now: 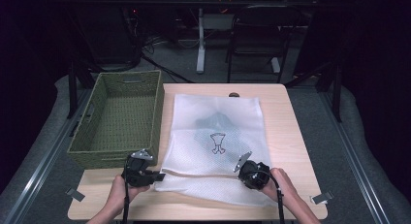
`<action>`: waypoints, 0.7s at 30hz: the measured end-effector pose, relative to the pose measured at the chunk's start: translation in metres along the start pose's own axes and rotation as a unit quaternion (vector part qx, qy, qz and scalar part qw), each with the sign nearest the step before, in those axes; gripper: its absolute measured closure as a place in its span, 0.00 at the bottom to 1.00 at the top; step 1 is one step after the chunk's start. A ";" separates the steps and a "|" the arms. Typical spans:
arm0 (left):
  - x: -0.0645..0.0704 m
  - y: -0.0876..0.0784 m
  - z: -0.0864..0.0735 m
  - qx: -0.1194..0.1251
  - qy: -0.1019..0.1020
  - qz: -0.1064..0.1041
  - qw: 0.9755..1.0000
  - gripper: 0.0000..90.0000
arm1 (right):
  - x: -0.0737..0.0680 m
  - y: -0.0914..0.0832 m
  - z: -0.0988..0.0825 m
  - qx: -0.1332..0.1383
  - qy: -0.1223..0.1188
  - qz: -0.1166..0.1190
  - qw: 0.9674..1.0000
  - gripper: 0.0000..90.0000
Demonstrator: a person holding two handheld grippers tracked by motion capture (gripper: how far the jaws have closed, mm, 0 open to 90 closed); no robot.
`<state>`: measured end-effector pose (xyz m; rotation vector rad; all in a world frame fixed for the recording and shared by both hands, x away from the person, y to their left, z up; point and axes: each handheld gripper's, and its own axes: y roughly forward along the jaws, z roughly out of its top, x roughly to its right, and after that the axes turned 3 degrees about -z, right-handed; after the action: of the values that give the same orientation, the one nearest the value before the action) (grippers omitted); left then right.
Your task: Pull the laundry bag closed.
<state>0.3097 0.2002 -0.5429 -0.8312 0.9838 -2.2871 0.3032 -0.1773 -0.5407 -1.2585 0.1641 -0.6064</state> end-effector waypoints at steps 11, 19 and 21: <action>0.004 0.004 -0.001 -0.012 0.011 -0.006 1.000 0.94 | 0.007 -0.002 -0.017 -0.011 0.014 -0.015 1.000 0.91; 0.006 0.005 -0.002 -0.019 0.017 -0.005 1.000 0.94 | 0.013 -0.005 -0.027 -0.012 0.028 -0.016 0.999 0.91; 0.006 0.005 -0.002 -0.019 0.019 -0.003 1.000 0.94 | 0.014 -0.005 -0.029 -0.017 0.027 -0.020 0.999 0.91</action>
<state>0.3048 0.1942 -0.5455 -0.8119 1.0465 -2.3037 0.3008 -0.2096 -0.5426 -1.2806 0.1941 -0.6756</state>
